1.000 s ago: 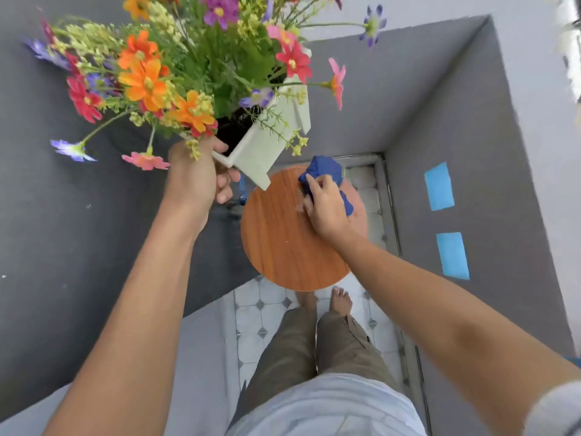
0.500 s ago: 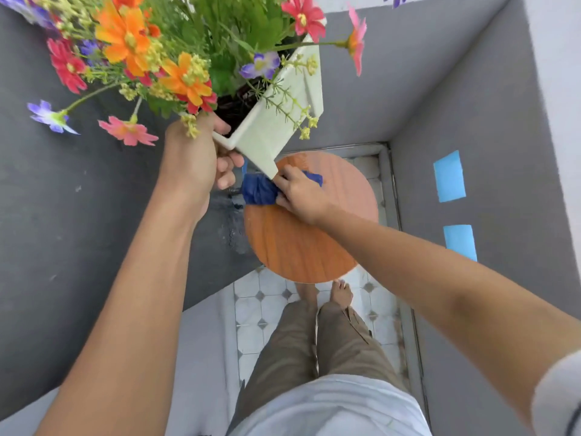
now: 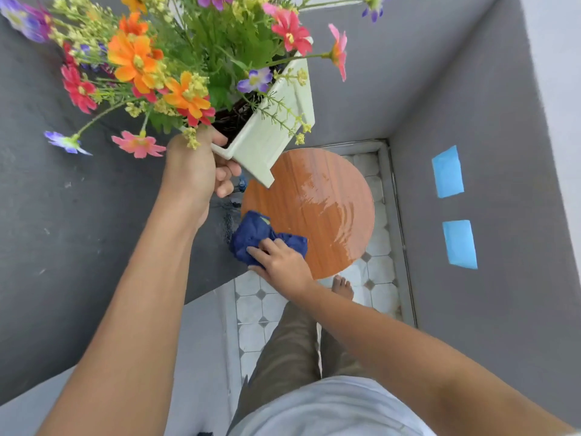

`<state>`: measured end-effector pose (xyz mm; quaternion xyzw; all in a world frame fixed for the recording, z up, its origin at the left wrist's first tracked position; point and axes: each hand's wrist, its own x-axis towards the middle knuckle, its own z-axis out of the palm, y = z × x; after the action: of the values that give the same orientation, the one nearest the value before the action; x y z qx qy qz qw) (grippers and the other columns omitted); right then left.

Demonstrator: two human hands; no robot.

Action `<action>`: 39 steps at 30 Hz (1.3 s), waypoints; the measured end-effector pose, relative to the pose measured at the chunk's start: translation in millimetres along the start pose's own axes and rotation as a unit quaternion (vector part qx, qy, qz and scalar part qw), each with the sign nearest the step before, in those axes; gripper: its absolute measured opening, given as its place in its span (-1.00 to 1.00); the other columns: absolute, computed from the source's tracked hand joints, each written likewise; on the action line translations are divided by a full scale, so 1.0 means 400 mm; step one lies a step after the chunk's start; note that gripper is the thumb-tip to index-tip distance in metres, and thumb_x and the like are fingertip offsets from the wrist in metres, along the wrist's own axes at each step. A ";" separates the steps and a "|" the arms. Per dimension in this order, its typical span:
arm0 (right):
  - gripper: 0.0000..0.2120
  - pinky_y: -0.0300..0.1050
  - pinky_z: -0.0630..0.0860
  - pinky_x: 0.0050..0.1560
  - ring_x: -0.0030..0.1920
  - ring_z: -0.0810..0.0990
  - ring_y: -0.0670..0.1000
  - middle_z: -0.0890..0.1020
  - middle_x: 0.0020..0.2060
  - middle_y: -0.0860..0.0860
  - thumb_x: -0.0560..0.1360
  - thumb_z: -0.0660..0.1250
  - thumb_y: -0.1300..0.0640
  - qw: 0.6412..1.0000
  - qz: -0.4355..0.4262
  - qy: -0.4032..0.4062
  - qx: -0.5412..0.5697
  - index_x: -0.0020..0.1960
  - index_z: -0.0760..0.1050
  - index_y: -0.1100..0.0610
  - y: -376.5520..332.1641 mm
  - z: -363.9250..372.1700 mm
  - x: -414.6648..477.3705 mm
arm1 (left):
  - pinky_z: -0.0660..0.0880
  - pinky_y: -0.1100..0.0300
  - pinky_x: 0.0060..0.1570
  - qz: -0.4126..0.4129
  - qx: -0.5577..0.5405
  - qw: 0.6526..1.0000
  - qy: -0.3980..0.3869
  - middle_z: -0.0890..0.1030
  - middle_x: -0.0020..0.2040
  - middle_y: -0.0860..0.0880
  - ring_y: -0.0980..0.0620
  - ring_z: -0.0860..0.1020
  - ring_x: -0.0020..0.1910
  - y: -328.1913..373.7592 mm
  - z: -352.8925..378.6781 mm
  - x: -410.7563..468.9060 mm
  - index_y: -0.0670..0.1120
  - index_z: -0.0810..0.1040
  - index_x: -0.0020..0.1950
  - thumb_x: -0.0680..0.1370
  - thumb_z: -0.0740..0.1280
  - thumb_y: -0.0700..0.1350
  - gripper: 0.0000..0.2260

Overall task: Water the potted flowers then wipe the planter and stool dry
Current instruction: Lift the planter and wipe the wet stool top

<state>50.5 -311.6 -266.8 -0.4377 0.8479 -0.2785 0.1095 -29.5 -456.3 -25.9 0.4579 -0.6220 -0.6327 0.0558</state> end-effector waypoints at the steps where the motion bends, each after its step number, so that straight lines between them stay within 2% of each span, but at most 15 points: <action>1: -0.66 0.02 0.54 -0.36 -0.16 0.53 0.12 0.58 -0.04 0.07 0.53 0.41 -0.03 0.999 -0.030 -0.011 -0.010 0.25 0.56 0.09 0.006 -0.003 -0.019 | 0.16 0.21 -0.56 0.000 0.000 1.000 0.000 0.49 -0.51 -0.14 0.03 0.23 -0.57 0.000 0.002 0.000 -0.17 0.41 -0.29 0.52 0.14 -0.21 -0.81; 3: -0.67 0.03 0.53 -0.32 -0.16 0.54 0.13 0.58 -0.03 0.07 0.57 0.36 -0.01 0.998 -0.059 -0.010 -0.029 0.29 0.54 0.09 0.053 -0.028 -0.042 | 0.16 0.21 -0.56 0.000 0.001 1.000 0.000 0.49 -0.53 -0.13 0.04 0.23 -0.57 0.004 0.004 -0.003 -0.17 0.41 -0.30 0.52 0.13 -0.21 -0.80; 5: -0.66 0.05 0.54 -0.29 -0.15 0.57 0.15 0.59 -0.06 0.09 0.60 0.28 -0.02 0.998 -0.034 0.025 -0.055 0.32 0.53 0.09 0.137 -0.084 -0.037 | 0.15 0.21 -0.56 0.004 0.001 1.000 0.000 0.49 -0.55 -0.12 0.04 0.23 -0.57 0.008 0.003 -0.001 -0.17 0.41 -0.32 0.52 0.13 -0.21 -0.79; 7: -0.66 0.01 0.54 -0.29 -0.16 0.60 0.16 0.59 -0.09 0.09 0.60 0.29 -0.02 0.991 0.055 0.091 -0.082 0.32 0.54 0.08 0.248 -0.156 -0.009 | 0.16 0.22 -0.56 0.010 0.002 1.000 -0.001 0.49 -0.54 -0.13 0.03 0.23 -0.57 0.010 0.000 0.005 -0.17 0.40 -0.34 0.51 0.13 -0.22 -0.78; 10: -0.65 -0.04 0.51 -0.33 -0.20 0.58 0.11 0.56 -0.08 0.07 0.58 0.31 -0.03 0.953 0.234 0.163 -0.100 0.33 0.53 0.04 0.372 -0.246 0.044 | 0.17 0.22 -0.56 0.015 0.009 1.000 -0.001 0.49 -0.49 -0.16 0.04 0.24 -0.57 0.007 -0.005 0.015 -0.18 0.41 -0.32 0.50 0.13 -0.22 -0.80; 12: -0.65 -0.02 0.53 -0.34 -0.21 0.57 0.12 0.55 -0.06 0.07 0.57 0.31 -0.01 0.940 0.281 0.171 -0.092 0.33 0.53 0.04 0.377 -0.251 0.066 | 0.17 0.21 -0.56 0.014 0.011 1.000 0.002 0.49 -0.49 -0.16 0.04 0.25 -0.58 0.001 -0.003 0.019 -0.17 0.41 -0.31 0.50 0.13 -0.22 -0.81; 17: -0.64 -0.02 0.51 -0.39 -0.19 0.58 0.12 0.55 -0.06 0.06 0.55 0.29 0.01 0.971 0.206 0.116 -0.046 0.33 0.51 0.03 0.205 -0.136 0.036 | 0.16 0.20 -0.56 0.009 0.009 1.000 0.004 0.49 -0.53 -0.14 0.03 0.24 -0.56 -0.004 0.017 0.020 -0.17 0.41 -0.36 0.50 0.13 -0.22 -0.77; 20: -0.65 -0.03 0.49 -0.52 -0.23 0.60 0.14 0.56 -0.09 0.07 0.55 0.26 -0.02 0.993 0.103 0.055 -0.017 0.28 0.55 0.03 0.068 -0.036 -0.046 | 0.16 0.20 -0.56 0.001 0.005 1.000 0.008 0.48 -0.53 -0.14 0.03 0.23 -0.56 -0.011 0.026 0.019 -0.17 0.41 -0.34 0.51 0.13 -0.22 -0.77; 23: -0.69 -0.05 0.50 -0.53 -0.23 0.60 0.08 0.57 -0.11 0.03 0.55 0.30 -0.02 1.000 0.025 0.002 -0.003 0.25 0.57 0.02 0.016 0.001 -0.134 | 0.17 0.21 -0.57 -0.005 0.004 1.000 0.007 0.49 -0.55 -0.12 0.03 0.23 -0.56 -0.011 0.031 0.025 -0.17 0.41 -0.30 0.52 0.12 -0.21 -0.79; 28: -0.69 -0.09 0.50 -0.45 -0.19 0.61 0.06 0.59 -0.12 0.02 0.57 0.28 -0.05 0.993 0.086 0.067 -0.035 0.23 0.60 0.04 0.174 -0.106 -0.172 | 0.17 0.21 -0.56 -0.005 0.013 1.000 0.007 0.47 -0.47 -0.16 0.05 0.25 -0.56 -0.005 0.033 0.029 -0.14 0.41 -0.30 0.52 0.08 -0.23 -0.78; 32: -0.71 -0.12 0.48 -0.41 -0.19 0.58 0.04 0.57 -0.09 0.03 0.57 0.35 -0.03 0.965 0.211 0.125 -0.094 0.24 0.60 0.04 0.354 -0.223 -0.079 | 0.17 0.19 -0.55 -0.005 0.010 1.000 0.011 0.47 -0.44 -0.18 0.05 0.25 -0.55 -0.001 0.033 0.031 -0.14 0.41 -0.30 0.53 0.08 -0.24 -0.77; 34: -0.70 -0.19 0.38 -0.36 -0.21 0.56 0.02 0.56 -0.07 0.02 0.57 0.36 -0.01 0.951 0.257 0.145 -0.089 0.26 0.59 0.06 0.381 -0.239 -0.033 | 0.17 0.19 -0.55 -0.007 0.008 1.000 0.011 0.46 -0.43 -0.20 0.04 0.24 -0.54 0.000 0.038 0.031 -0.15 0.41 -0.30 0.53 0.09 -0.23 -0.77; 36: -0.70 -0.22 0.32 -0.33 -0.19 0.55 0.00 0.56 -0.06 0.02 0.58 0.36 0.01 0.952 0.254 0.146 -0.090 0.28 0.59 0.07 0.361 -0.226 -0.024 | 0.17 0.20 -0.56 -0.013 0.001 1.000 0.012 0.47 -0.46 -0.18 0.04 0.24 -0.55 -0.001 0.042 0.033 -0.15 0.41 -0.32 0.53 0.10 -0.23 -0.77; 39: -0.71 -0.14 0.42 -0.39 -0.17 0.59 0.03 0.58 -0.08 0.03 0.57 0.38 0.03 0.973 0.187 0.125 -0.061 0.26 0.60 0.07 0.278 -0.173 -0.082 | 0.17 0.21 -0.56 -0.018 -0.004 1.000 0.015 0.48 -0.52 -0.14 0.04 0.23 -0.56 0.001 0.046 0.041 -0.16 0.42 -0.32 0.52 0.11 -0.23 -0.77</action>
<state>-35.7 -207.9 -274.9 -0.2392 0.9369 -0.2537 0.0255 -51.2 -453.3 -37.6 0.4785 -0.6099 -0.6292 0.0561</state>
